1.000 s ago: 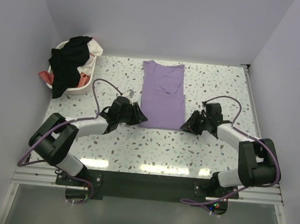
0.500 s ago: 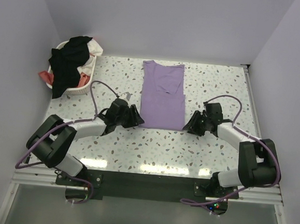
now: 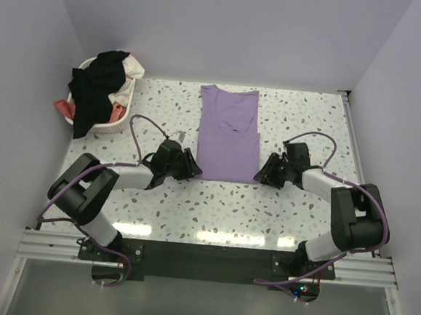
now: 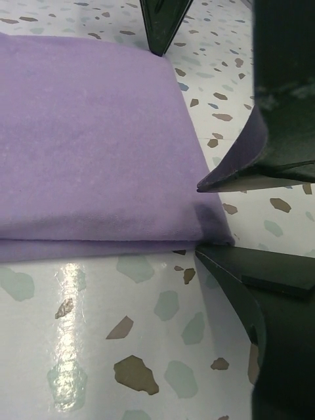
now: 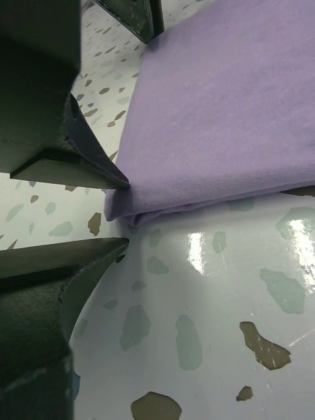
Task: Fold and stack the t-shirts
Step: Fold the tshirt
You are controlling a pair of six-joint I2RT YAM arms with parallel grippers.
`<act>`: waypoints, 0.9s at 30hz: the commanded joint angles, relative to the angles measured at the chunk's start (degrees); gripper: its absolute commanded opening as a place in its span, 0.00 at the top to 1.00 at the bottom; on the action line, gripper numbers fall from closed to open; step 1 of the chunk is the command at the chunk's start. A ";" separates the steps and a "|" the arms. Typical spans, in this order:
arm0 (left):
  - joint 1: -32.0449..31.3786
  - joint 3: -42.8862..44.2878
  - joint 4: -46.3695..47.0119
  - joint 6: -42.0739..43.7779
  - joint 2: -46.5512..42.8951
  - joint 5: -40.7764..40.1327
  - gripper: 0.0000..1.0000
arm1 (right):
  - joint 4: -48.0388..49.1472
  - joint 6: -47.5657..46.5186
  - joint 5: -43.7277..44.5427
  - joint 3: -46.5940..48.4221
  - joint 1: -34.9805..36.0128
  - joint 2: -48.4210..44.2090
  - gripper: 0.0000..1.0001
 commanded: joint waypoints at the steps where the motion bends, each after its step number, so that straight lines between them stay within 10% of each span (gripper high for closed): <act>1: 0.35 -1.01 -0.26 0.11 1.68 -0.59 0.58 | 1.94 0.44 0.66 -1.17 -0.20 1.07 0.60; 9: -0.18 -1.54 0.71 -0.51 2.21 -0.06 0.73 | 4.31 1.76 -1.27 -2.66 -0.11 1.33 0.62; 18: -1.14 -3.82 -0.16 -1.04 -1.65 -0.42 0.94 | 4.40 1.94 -3.73 -3.98 -0.02 -1.73 0.96; 27: -5.01 -11.90 -0.60 -4.02 -12.97 -2.26 1.00 | 0.89 1.59 -4.79 -10.39 -0.11 -13.33 1.00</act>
